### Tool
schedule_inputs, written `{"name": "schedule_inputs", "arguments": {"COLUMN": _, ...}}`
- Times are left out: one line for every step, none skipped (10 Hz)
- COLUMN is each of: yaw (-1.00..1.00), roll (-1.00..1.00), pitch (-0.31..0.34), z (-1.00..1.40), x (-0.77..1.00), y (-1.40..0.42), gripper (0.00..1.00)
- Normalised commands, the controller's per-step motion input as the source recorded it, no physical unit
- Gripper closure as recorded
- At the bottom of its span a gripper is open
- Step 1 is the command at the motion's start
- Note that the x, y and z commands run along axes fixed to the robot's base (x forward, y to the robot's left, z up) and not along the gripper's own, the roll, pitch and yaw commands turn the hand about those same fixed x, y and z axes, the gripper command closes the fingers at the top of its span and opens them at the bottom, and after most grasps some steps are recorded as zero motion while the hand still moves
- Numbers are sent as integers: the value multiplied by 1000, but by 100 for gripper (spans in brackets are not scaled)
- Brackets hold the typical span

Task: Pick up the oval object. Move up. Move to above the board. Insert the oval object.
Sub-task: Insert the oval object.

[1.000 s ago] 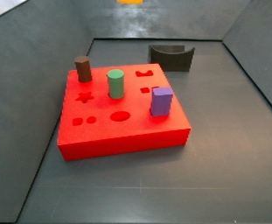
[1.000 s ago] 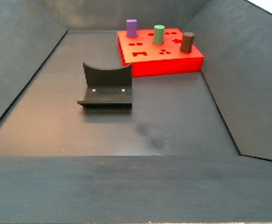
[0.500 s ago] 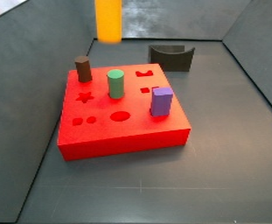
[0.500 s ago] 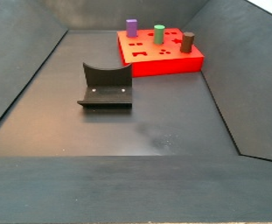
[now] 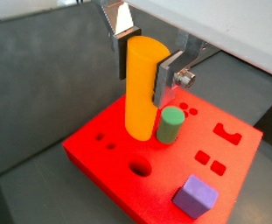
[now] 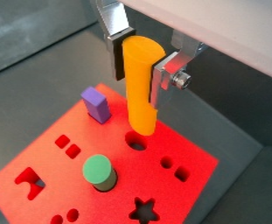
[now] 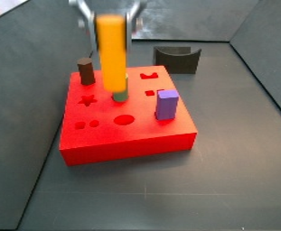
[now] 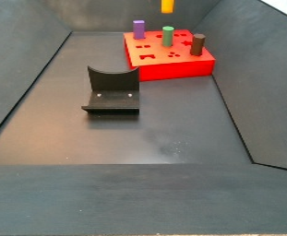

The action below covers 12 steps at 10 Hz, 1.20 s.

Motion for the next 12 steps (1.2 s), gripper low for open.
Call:
{"name": "schedule_inputs", "arguments": {"yaw": 0, "roll": 137, "pitch": -269, "z": -654, "x": 0, "y": -106, "gripper": 100}}
{"name": "schedule_inputs", "arguments": {"yaw": -29, "roll": 59, "pitch": -314, "z": -591, "x": 0, "y": -51, "gripper": 100}}
{"name": "schedule_inputs", "arguments": {"yaw": 0, "roll": 4, "pitch": -200, "z": -649, "x": 0, "y": 14, "gripper": 100}}
{"name": "schedule_inputs", "arguments": {"yaw": 11, "roll": -29, "pitch": -104, "z": -494, "x": 0, "y": 171, "gripper": 100}}
{"name": "schedule_inputs", "arguments": {"yaw": 11, "roll": -149, "pitch": -146, "z": -371, "x": 0, "y": 209, "gripper": 100}}
{"name": "schedule_inputs", "arguments": {"yaw": 0, "roll": -191, "pitch": -157, "z": -317, "x": 0, "y": 177, "gripper": 100}}
{"name": "schedule_inputs", "arguments": {"yaw": 0, "roll": -181, "pitch": -126, "z": -226, "x": 29, "y": 63, "gripper": 100}}
{"name": "schedule_inputs", "arguments": {"yaw": 0, "roll": -166, "pitch": -94, "z": -146, "x": 69, "y": 0, "gripper": 100}}
{"name": "schedule_inputs", "arguments": {"yaw": 0, "roll": -146, "pitch": -71, "z": -51, "x": 97, "y": 0, "gripper": 100}}
{"name": "schedule_inputs", "arguments": {"yaw": 0, "roll": -113, "pitch": -47, "z": 0, "x": 111, "y": -29, "gripper": 100}}
{"name": "schedule_inputs", "arguments": {"yaw": 0, "roll": -16, "pitch": 0, "z": -63, "x": 51, "y": 0, "gripper": 100}}
{"name": "schedule_inputs", "arguments": {"yaw": 0, "roll": 0, "pitch": 0, "z": -97, "x": 89, "y": 0, "gripper": 100}}
